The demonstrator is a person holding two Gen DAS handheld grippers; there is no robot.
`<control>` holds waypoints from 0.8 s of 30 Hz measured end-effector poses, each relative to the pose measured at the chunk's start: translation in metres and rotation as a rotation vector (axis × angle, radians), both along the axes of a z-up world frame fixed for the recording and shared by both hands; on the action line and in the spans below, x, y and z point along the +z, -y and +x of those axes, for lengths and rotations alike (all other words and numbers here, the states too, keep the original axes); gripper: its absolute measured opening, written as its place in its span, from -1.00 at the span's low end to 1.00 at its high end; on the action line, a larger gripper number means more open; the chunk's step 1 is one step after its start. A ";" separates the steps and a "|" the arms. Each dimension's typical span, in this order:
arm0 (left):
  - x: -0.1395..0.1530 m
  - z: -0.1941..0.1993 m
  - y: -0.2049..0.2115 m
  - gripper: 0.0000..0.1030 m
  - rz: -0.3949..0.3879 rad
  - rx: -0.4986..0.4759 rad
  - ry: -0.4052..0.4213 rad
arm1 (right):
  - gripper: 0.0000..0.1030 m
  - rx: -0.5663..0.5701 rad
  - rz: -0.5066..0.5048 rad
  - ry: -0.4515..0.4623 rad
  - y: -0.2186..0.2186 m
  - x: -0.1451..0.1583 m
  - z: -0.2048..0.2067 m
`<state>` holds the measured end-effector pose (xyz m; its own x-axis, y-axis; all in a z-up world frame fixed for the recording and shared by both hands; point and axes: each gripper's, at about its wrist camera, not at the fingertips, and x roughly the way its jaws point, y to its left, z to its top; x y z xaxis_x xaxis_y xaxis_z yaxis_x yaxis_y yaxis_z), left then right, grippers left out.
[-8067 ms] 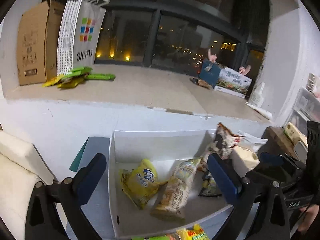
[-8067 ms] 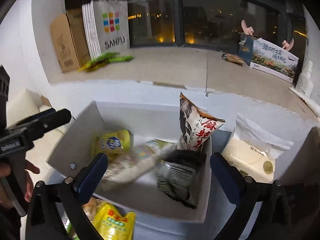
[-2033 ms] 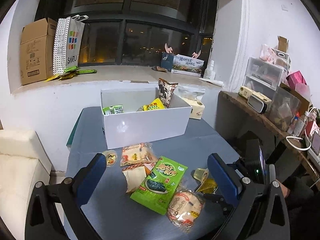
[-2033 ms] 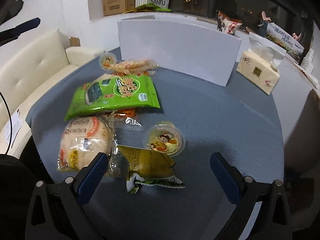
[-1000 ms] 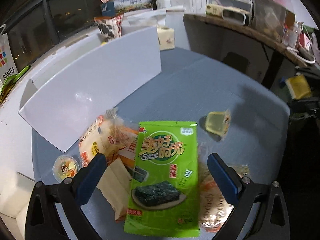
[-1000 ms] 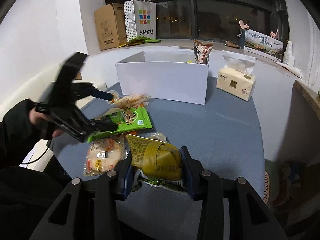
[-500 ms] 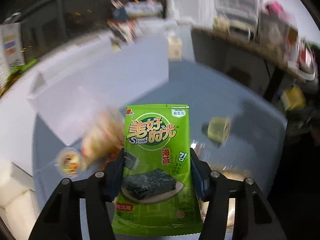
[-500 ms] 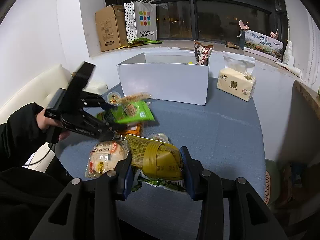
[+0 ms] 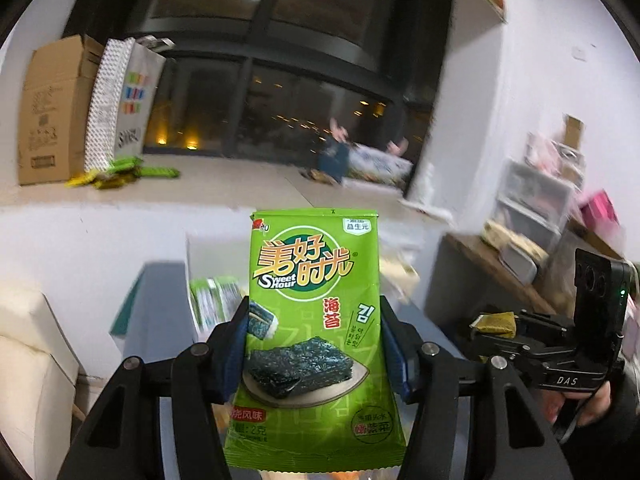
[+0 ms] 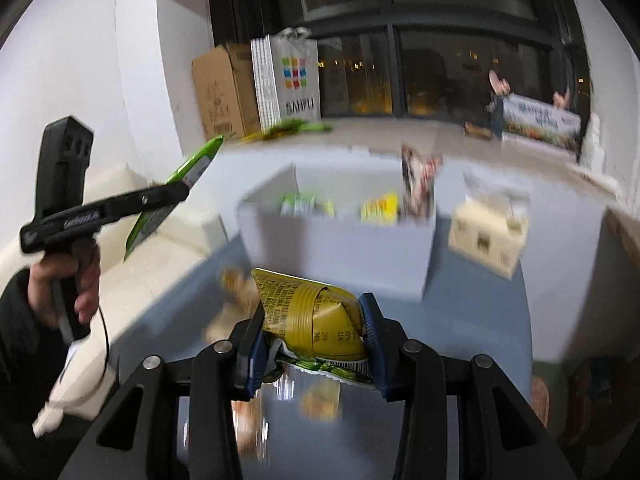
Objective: Organize snacks
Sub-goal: 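Grasp the green seaweed pack with the left tool while the right grasps a yellow snack, then drop the green seaweed pack and yellow snack into the white box from both tools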
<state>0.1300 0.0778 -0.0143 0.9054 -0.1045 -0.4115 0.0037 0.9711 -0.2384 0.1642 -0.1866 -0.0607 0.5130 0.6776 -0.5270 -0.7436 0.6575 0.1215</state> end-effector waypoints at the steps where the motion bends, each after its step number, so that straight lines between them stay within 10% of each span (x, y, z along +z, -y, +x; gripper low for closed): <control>1: 0.005 0.010 -0.003 0.20 -0.005 0.013 0.000 | -0.12 -0.003 0.013 0.002 -0.007 0.007 0.009; 16: -0.023 0.154 -0.038 0.20 -0.047 0.114 -0.203 | -0.12 -0.139 0.046 -0.182 -0.101 0.031 0.185; 20: -0.036 0.158 -0.044 0.63 -0.037 0.144 -0.248 | -0.10 -0.139 0.030 -0.195 -0.109 0.024 0.191; 21: -0.039 0.158 -0.047 0.79 -0.043 0.155 -0.263 | -0.04 -0.140 0.033 -0.197 -0.109 0.023 0.192; 24: -0.043 0.153 -0.056 1.00 -0.079 0.164 -0.259 | 1.00 -0.140 0.067 -0.247 -0.107 0.017 0.199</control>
<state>0.2827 0.1338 -0.0569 0.7790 -0.0061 -0.6270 -0.2226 0.9321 -0.2857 0.3630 -0.0799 -0.0441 0.4656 0.6469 -0.6040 -0.5890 0.7358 0.3341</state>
